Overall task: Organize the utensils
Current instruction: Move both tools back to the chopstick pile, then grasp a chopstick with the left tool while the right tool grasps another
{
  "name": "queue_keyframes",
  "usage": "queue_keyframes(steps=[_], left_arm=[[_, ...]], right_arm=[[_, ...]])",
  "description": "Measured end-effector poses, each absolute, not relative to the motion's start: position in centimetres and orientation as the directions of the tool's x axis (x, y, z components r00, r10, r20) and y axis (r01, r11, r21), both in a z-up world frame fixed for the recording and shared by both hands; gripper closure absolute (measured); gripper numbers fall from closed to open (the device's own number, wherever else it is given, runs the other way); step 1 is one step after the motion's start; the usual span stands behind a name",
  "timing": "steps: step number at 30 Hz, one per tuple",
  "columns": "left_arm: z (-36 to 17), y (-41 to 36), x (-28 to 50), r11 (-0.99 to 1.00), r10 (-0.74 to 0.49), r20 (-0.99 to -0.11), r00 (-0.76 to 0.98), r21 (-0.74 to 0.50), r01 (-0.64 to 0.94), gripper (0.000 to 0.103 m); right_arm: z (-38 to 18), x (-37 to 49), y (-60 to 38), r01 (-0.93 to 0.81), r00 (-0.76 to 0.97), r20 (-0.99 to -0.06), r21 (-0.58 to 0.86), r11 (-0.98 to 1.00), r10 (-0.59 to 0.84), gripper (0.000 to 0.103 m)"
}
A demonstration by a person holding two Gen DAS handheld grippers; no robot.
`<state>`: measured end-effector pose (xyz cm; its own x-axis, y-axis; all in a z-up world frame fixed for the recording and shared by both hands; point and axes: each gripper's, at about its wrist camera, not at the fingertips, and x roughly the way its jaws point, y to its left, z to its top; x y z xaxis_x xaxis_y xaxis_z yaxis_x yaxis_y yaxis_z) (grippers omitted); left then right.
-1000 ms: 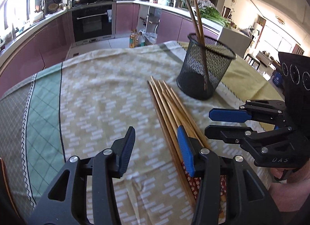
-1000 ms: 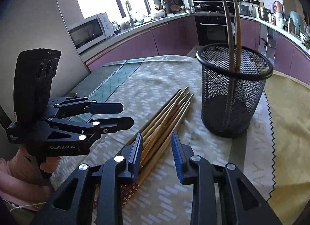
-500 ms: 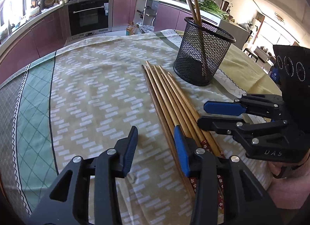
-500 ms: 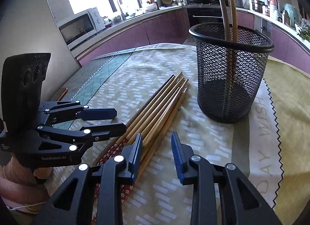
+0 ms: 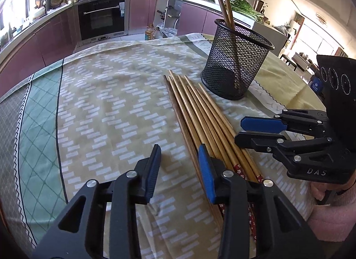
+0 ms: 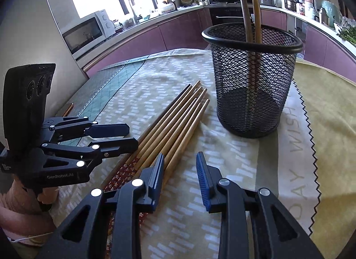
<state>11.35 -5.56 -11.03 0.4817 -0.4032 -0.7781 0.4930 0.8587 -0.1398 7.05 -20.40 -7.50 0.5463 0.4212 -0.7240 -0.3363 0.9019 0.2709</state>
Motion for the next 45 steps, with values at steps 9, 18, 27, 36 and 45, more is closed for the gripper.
queue_keyframes(steps=[9, 18, 27, 36, 45], left_arm=[[-10.9, -6.1, 12.1, 0.864, -0.378, -0.793, 0.477, -0.118, 0.489, 0.072], [-10.8, -7.1, 13.7, 0.868, -0.358, -0.806, 0.471, -0.102, 0.486, 0.078], [-10.9, -6.9, 13.9, 0.873, -0.357, -0.807, 0.470, -0.110, 0.474, 0.081], [-11.0, -6.5, 13.8, 0.879, -0.377, -0.799, 0.470, -0.149, 0.452, 0.093], [-10.3, -5.7, 12.2, 0.882, -0.391, -0.781, 0.487, -0.167, 0.440, 0.095]], right_arm=[[-7.6, 7.2, -20.2, -0.339, 0.547, -0.730, 0.254, 0.906, 0.409, 0.075], [-7.7, 8.0, -19.4, -0.325, 0.548, -0.738, 0.247, 0.913, 0.394, 0.080], [-7.8, 8.0, -19.5, -0.319, 0.542, -0.748, 0.239, 0.917, 0.383, 0.086], [-7.8, 8.3, -20.5, -0.282, 0.555, -0.718, 0.312, 0.907, 0.419, 0.097], [-6.6, 7.5, -20.8, -0.317, 0.572, -0.678, 0.335, 0.887, 0.460, 0.097]])
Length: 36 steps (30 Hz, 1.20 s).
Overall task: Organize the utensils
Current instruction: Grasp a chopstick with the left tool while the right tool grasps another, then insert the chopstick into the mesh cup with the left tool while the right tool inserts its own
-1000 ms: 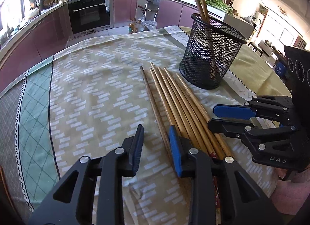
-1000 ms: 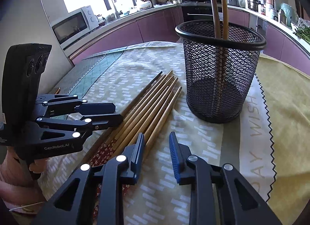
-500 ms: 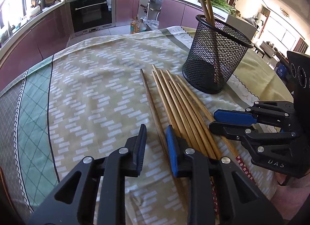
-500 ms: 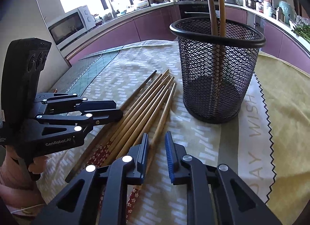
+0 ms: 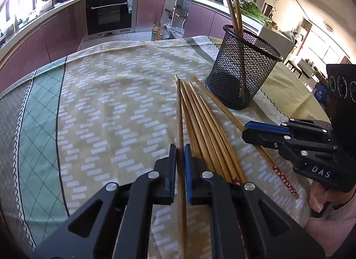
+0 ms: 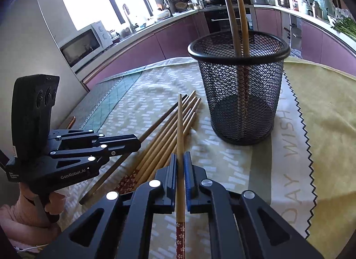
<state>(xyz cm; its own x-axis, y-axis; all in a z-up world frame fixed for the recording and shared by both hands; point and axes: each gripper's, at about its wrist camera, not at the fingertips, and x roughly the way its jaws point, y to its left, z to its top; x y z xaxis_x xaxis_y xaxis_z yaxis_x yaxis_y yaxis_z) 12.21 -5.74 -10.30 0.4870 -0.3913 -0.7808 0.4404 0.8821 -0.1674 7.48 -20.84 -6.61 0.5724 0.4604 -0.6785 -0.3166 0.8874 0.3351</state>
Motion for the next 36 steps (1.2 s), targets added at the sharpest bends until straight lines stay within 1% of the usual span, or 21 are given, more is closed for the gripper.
queue_keyframes(steps=[7, 13, 20, 25, 36], left_arm=[[-8.6, -4.7, 11.4, 0.869, -0.436, -0.750, 0.497, -0.209, 0.448, 0.095], [-5.6, -4.5, 10.2, 0.841, -0.495, -0.696, 0.520, -0.232, 0.490, 0.095], [-1.9, -3.8, 8.8, 0.798, -0.572, -0.616, 0.541, -0.267, 0.540, 0.095], [-0.4, -3.4, 8.5, 0.772, -0.616, -0.567, 0.546, -0.298, 0.561, 0.095], [2.3, -4.8, 10.4, 0.745, -0.661, -0.483, 0.574, -0.325, 0.583, 0.095]], right_arm=[[-5.1, 6.8, -21.2, -0.347, 0.596, -0.632, 0.353, 0.869, 0.495, 0.097], [-3.3, 5.9, -22.0, -0.372, 0.632, -0.580, 0.354, 0.858, 0.513, 0.097], [-1.2, 5.1, -22.8, -0.378, 0.679, -0.526, 0.346, 0.859, 0.511, 0.097], [0.1, 4.8, -23.8, -0.379, 0.710, -0.493, 0.336, 0.863, 0.503, 0.097], [3.1, 5.5, -25.9, -0.369, 0.780, -0.417, 0.298, 0.880, 0.468, 0.097]])
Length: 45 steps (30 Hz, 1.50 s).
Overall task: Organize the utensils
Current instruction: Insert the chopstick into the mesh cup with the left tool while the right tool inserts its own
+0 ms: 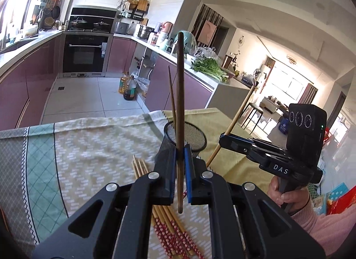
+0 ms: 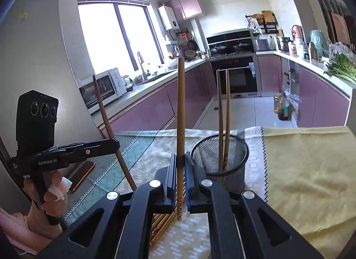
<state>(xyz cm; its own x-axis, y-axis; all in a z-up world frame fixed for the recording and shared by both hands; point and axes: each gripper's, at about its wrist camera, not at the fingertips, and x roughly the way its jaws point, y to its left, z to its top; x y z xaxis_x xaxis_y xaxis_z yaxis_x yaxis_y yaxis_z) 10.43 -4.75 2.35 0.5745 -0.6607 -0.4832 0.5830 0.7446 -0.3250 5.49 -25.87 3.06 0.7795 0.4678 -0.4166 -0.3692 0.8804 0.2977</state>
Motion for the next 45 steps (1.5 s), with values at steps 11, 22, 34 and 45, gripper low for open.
queue_keyframes(steps=[11, 22, 34, 45], left_arm=[[6.0, -6.9, 13.2, 0.740, -0.670, -0.416, 0.615, -0.304, 0.600, 0.095], [9.0, -9.0, 15.2, 0.752, -0.657, -0.371, 0.657, -0.257, 0.607, 0.095], [5.3, -12.3, 16.3, 0.786, -0.592, -0.489, 0.641, -0.171, 0.594, 0.095], [1.8, -13.4, 17.0, 0.776, -0.563, -0.593, 0.575, -0.141, 0.614, 0.095]], right_arm=[[7.1, 6.3, -27.9, -0.367, 0.835, -0.343, 0.239, 0.899, 0.432, 0.097], [9.3, 7.8, -28.7, -0.345, 0.873, -0.293, 0.198, 0.918, 0.391, 0.097], [6.2, 10.6, -28.6, -0.296, 0.858, -0.379, 0.185, 0.937, 0.346, 0.097], [3.1, 12.4, -27.8, -0.295, 0.766, -0.534, 0.203, 0.933, 0.359, 0.097]])
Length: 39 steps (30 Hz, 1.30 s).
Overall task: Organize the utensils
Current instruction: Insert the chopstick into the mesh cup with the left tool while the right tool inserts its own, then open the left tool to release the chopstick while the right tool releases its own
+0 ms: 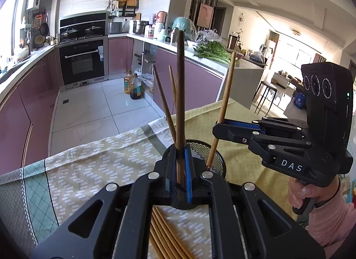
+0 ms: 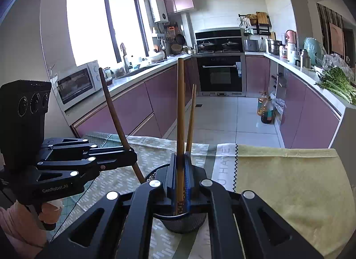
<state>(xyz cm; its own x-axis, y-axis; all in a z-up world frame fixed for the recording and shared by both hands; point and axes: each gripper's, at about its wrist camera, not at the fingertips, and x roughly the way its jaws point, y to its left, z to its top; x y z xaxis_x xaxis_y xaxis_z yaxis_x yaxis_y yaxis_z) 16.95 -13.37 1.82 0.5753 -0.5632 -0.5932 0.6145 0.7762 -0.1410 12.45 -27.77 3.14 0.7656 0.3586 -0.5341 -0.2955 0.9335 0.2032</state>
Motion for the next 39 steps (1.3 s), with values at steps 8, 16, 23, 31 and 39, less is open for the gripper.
queue_keyframes(steps=[8, 16, 23, 31, 39], left_arm=[[1.3, -13.7, 18.7, 0.786, -0.556, -0.618, 0.556, -0.173, 0.593, 0.095], [0.8, -13.8, 19.5, 0.796, -0.553, -0.619, 0.558, -0.197, 0.572, 0.094], [1.3, -11.7, 17.9, 0.816, -0.544, -0.579, 0.607, -0.196, 0.544, 0.083], [2.3, -8.1, 13.9, 0.842, -0.508, -0.514, 0.691, -0.128, 0.524, 0.063], [-2.2, -6.1, 11.7, 0.857, -0.448, -0.617, 0.646, -0.091, 0.507, 0.062]], right_arm=[[2.2, 13.6, -27.8, -0.276, 0.746, -0.565, 0.222, 0.935, 0.354, 0.097], [1.9, 14.7, -27.7, -0.247, 0.753, -0.566, 0.230, 0.941, 0.336, 0.095], [2.1, 13.7, -27.7, -0.254, 0.766, -0.544, 0.234, 0.939, 0.343, 0.093], [3.8, 9.1, -26.7, -0.358, 0.780, -0.460, 0.227, 0.906, 0.424, 0.071], [0.7, 6.3, -23.6, -0.435, 0.690, -0.525, 0.249, 0.866, 0.497, 0.067]])
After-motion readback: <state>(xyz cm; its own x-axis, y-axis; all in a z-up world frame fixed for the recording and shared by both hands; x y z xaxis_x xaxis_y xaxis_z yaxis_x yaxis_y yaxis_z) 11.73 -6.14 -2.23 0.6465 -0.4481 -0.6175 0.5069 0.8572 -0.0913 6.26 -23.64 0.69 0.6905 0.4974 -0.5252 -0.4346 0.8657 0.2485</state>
